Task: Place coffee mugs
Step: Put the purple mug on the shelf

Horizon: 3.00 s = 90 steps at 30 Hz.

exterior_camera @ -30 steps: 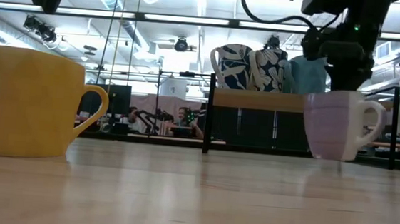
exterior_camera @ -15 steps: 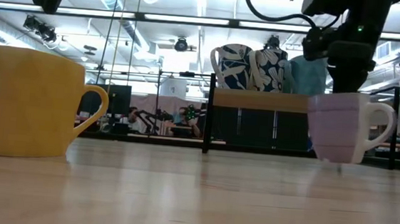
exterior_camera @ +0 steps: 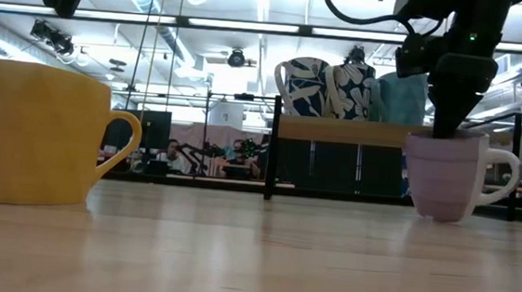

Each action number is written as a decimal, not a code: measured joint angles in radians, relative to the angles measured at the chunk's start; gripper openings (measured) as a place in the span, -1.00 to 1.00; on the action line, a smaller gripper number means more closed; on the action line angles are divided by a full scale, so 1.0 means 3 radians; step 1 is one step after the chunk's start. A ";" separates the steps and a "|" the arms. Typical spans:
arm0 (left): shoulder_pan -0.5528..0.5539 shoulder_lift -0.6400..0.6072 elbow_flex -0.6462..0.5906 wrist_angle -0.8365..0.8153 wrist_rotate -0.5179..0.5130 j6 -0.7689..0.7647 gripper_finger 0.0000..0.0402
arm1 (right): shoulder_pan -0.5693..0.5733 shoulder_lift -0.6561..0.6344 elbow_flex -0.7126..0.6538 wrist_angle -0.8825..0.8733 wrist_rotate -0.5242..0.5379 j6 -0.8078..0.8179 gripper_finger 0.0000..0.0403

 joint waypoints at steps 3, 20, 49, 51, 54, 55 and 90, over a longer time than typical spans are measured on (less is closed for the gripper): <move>0.0000 0.0000 0.0000 0.0000 -0.0001 -0.0001 -0.43 | 0.0000 0.0000 0.0000 0.0000 0.0000 0.0000 -0.64; 0.0000 0.0000 0.0000 0.0001 0.0000 -0.0001 -0.43 | -0.0003 0.0000 0.0001 -0.0001 0.0040 0.0000 -0.25; 0.0000 0.0000 0.0000 0.0029 0.0000 0.0000 -0.43 | 0.0006 -0.0449 0.0005 0.0066 -0.0160 0.0097 -0.25; 0.0000 0.0000 0.0000 0.0029 0.0000 0.0000 -0.43 | 0.0040 -0.0513 0.0005 0.0140 -0.0343 0.0192 -0.25; 0.0000 0.0000 0.0000 0.0034 0.0000 0.0000 -0.43 | 0.0141 -0.0564 0.0004 0.0293 -0.0480 0.0369 -0.25; 0.0000 0.0000 0.0000 0.0042 0.0000 0.0000 -0.43 | 0.0188 -0.0568 0.0005 0.0349 -0.0484 0.0430 -0.25; 0.0000 0.0001 -0.0001 0.0130 -0.0001 0.0032 -0.43 | 0.0786 -0.0037 0.0004 0.0275 0.0473 0.1437 -0.26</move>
